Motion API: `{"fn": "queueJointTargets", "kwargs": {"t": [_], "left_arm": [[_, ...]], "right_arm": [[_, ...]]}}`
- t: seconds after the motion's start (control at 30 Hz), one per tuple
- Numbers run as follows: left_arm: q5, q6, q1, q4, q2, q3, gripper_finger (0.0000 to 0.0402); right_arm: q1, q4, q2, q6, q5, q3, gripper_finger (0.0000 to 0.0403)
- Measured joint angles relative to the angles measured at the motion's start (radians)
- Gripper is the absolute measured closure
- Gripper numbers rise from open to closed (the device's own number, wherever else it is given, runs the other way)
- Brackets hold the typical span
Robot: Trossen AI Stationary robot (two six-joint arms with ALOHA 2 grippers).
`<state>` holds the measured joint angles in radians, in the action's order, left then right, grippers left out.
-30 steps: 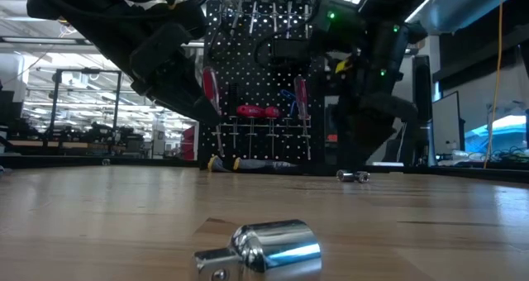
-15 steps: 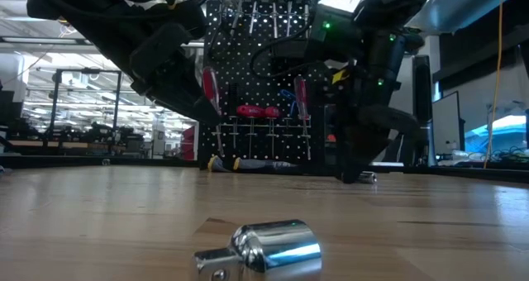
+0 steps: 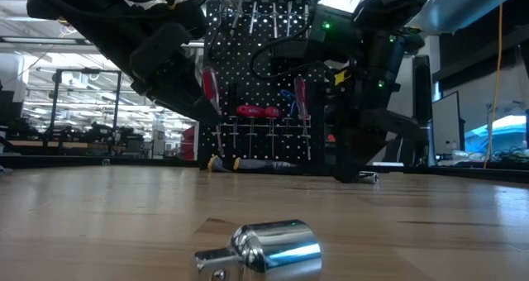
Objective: Hang tools onto peg board
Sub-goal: Put the socket into the pegboard bin
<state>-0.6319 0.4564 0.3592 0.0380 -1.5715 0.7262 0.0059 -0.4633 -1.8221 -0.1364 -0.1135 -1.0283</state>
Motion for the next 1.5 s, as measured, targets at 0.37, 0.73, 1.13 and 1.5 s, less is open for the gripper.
{"fn": "queueJointTargets", "kwargs": {"t": [0.37,0.73,1.13,1.5], "left_arm": [[0.000,0.000,0.000,0.000,0.000,0.000,0.0268],[0.000,0.000,0.000,0.000,0.000,0.000,0.0268],[0.000,0.000,0.000,0.000,0.000,0.000,0.0268],[0.000,0.000,0.000,0.000,0.000,0.000,0.0268]], "right_arm": [[-0.002,-0.111,-0.006,0.004,0.003,-0.086,0.0251],[-0.001,-0.334,-0.003,0.007,-0.015,-0.206,0.0217],[-0.002,-0.118,-0.003,-0.032,-0.063,-0.048,0.0217],[-0.020,-0.065,0.002,-0.027,-0.042,-0.018,0.0248]]}}
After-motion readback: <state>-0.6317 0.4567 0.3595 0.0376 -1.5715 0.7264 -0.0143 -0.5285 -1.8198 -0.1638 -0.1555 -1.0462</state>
